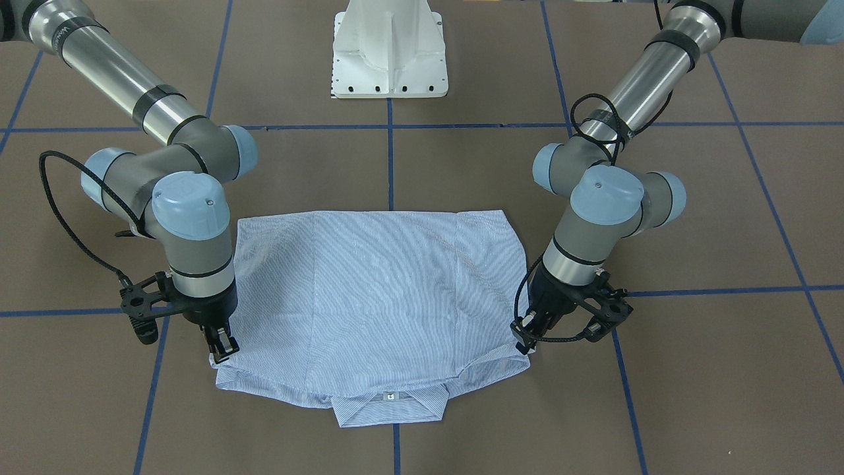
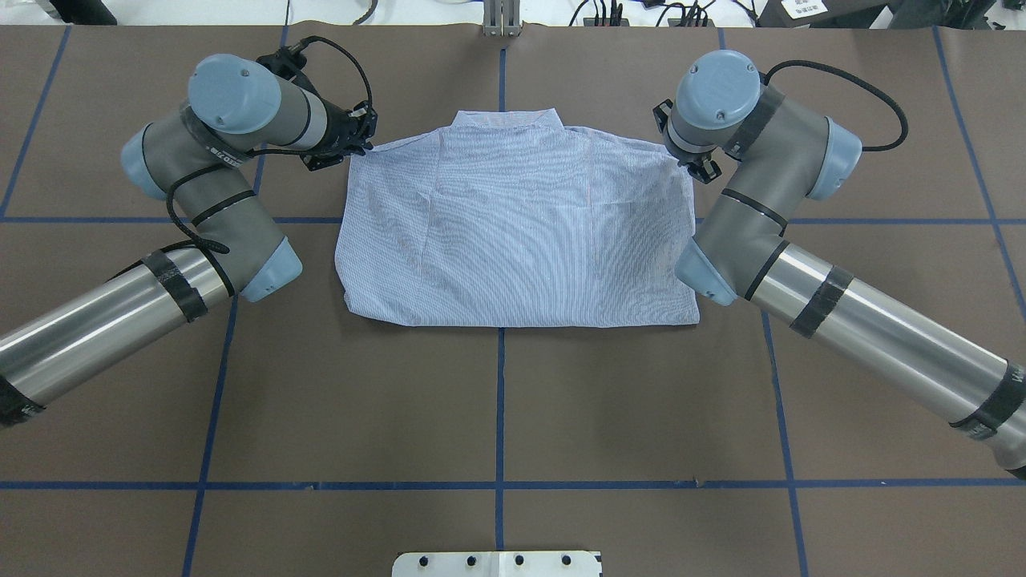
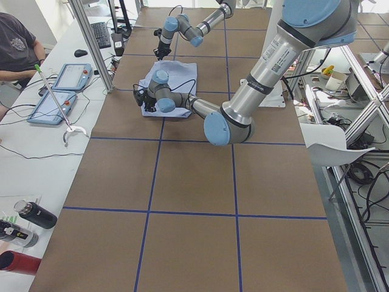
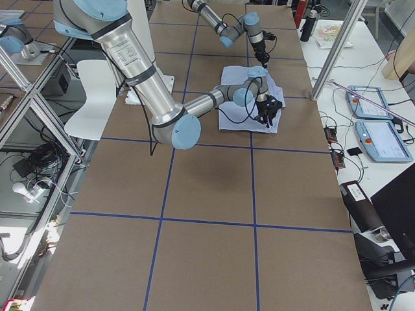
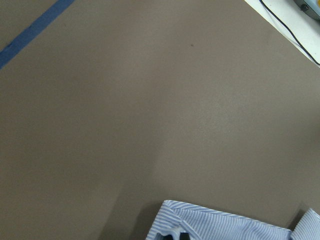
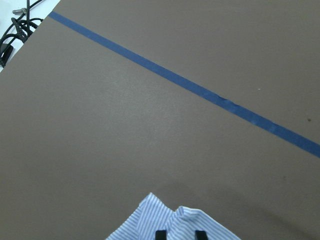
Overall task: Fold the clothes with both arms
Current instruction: 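Open both grippers and raise them away from the folded shirt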
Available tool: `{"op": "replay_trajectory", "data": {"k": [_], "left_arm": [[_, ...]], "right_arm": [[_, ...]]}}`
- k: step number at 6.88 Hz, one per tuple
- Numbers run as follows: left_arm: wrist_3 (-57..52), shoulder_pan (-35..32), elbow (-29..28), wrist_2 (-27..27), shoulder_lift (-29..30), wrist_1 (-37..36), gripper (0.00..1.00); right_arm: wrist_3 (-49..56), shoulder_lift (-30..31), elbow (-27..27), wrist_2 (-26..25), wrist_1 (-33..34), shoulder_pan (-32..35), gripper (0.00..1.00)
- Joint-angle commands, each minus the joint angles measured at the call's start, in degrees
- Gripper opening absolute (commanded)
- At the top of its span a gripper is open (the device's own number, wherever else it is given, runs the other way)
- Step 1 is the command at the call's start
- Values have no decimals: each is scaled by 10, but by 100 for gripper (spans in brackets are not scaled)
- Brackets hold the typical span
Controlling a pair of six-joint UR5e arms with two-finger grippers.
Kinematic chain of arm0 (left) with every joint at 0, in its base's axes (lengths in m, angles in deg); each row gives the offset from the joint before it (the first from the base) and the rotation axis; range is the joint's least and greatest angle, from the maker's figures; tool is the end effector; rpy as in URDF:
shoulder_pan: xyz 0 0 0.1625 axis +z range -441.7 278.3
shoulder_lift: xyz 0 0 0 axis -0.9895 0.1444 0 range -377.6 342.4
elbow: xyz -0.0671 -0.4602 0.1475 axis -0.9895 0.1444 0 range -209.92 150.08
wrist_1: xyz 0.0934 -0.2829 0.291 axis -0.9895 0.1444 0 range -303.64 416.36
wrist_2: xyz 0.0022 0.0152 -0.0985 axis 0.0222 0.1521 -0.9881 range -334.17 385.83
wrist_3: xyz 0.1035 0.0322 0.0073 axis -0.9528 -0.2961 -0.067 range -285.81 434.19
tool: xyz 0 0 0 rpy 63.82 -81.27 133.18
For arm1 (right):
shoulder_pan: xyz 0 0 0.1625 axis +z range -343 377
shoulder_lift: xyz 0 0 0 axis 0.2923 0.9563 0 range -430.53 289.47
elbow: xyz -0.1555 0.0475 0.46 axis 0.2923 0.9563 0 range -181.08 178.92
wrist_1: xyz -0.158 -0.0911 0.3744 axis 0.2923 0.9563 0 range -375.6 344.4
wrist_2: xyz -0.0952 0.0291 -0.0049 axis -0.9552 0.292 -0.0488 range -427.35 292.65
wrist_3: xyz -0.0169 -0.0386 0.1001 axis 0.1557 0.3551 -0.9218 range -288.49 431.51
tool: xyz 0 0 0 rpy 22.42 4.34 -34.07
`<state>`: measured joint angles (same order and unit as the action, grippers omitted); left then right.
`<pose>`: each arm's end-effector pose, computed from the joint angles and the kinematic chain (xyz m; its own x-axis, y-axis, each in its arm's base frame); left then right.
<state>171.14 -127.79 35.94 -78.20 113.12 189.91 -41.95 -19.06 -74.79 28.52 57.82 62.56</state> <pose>0.5037 -0.6775 0.3858 0.2759 -0.4561 -0.8461 0.5909 0.7748 -0.2249 -0.4829 -0.6671 0.4165 0.2355 0.8057 0.5435 -0.8275 0.4595 -0.3226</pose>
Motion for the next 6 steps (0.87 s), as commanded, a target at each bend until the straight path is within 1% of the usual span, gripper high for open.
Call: {"op": "replay_trajectory", "data": {"k": [1,2,3,4,5,6], "left_arm": [[0,-10,1,0,2,5,35],[-1,-28,3,-6,2,23,36],[-1,-35,5,-6,2,46,41],[-2,-57,17,-19,-5,70,41],[-2,-76,39,-66,-39,99,43],[-3,-76,50,-69,-49,103,44]], "right_arm": [[31,-13,2,34,-2,20,100],[36,-13,-7,38,-2,20,100],[36,17,-55,46,-2,20,100],[32,83,-152,47,-2,0,100],[19,140,-237,46,5,-28,100],[-30,183,-292,40,5,-64,100]]}}
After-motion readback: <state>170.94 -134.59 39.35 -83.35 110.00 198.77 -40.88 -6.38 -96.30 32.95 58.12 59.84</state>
